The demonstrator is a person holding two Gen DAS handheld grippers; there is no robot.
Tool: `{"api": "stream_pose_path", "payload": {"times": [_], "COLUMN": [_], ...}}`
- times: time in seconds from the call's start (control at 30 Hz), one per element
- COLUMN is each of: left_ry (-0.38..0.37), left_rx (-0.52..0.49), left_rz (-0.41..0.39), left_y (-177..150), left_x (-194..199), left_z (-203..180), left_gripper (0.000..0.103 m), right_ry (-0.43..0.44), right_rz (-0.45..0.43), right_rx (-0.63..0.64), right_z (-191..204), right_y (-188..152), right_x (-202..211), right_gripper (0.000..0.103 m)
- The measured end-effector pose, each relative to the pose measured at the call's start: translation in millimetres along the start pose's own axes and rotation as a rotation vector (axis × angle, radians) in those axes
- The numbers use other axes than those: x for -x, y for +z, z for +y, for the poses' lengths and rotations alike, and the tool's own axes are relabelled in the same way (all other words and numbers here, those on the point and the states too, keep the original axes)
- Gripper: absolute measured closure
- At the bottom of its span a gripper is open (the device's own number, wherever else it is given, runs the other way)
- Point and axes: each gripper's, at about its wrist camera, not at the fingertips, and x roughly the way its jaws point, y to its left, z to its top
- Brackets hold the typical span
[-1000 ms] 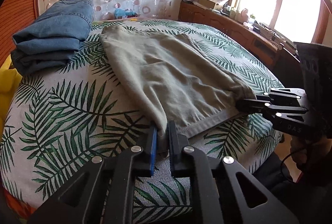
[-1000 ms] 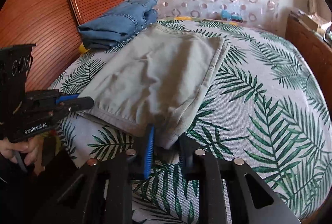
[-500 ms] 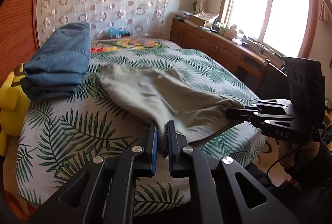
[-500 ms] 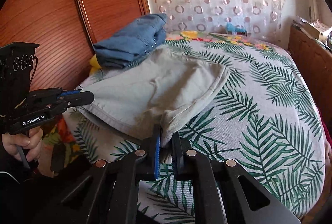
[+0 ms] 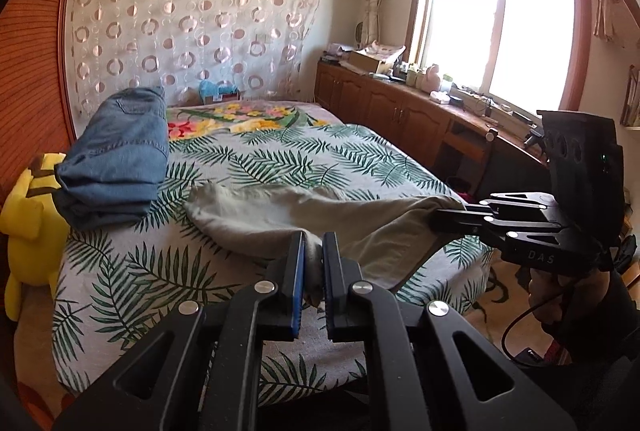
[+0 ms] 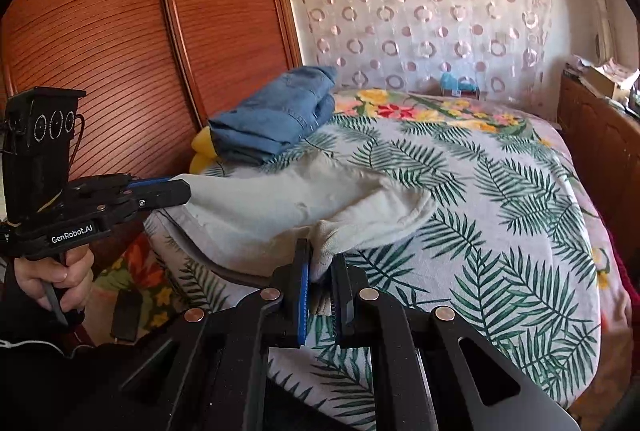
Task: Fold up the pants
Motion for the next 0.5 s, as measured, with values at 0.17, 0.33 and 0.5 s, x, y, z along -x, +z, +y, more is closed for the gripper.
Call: {"api": "stream_pose_path", "payload": {"times": [0.17,0.33,0.5], "left_ry": [0.015,0.027,0.032], "left_rx": [0.016,0.043,0.046], "left_rz": [0.005,0.029,0.012], "left_y": [-3,-5,5], "left_x": [-10,-29,-40], "left_z": [9,21,27], "left_gripper": [0.094,0.094,0.094], "right_ry": [-0.019,-0.039,-0.062], "right_rz": [-0.01,-0.001,-0.005], "right_rx": [0.012,0.001,0.006], "right_z": [-6,-12,-13], "right_y": [-1,3,12], "right_x": [-7,-27,-45], "right_gripper": [0.094,0.094,0.094]}}
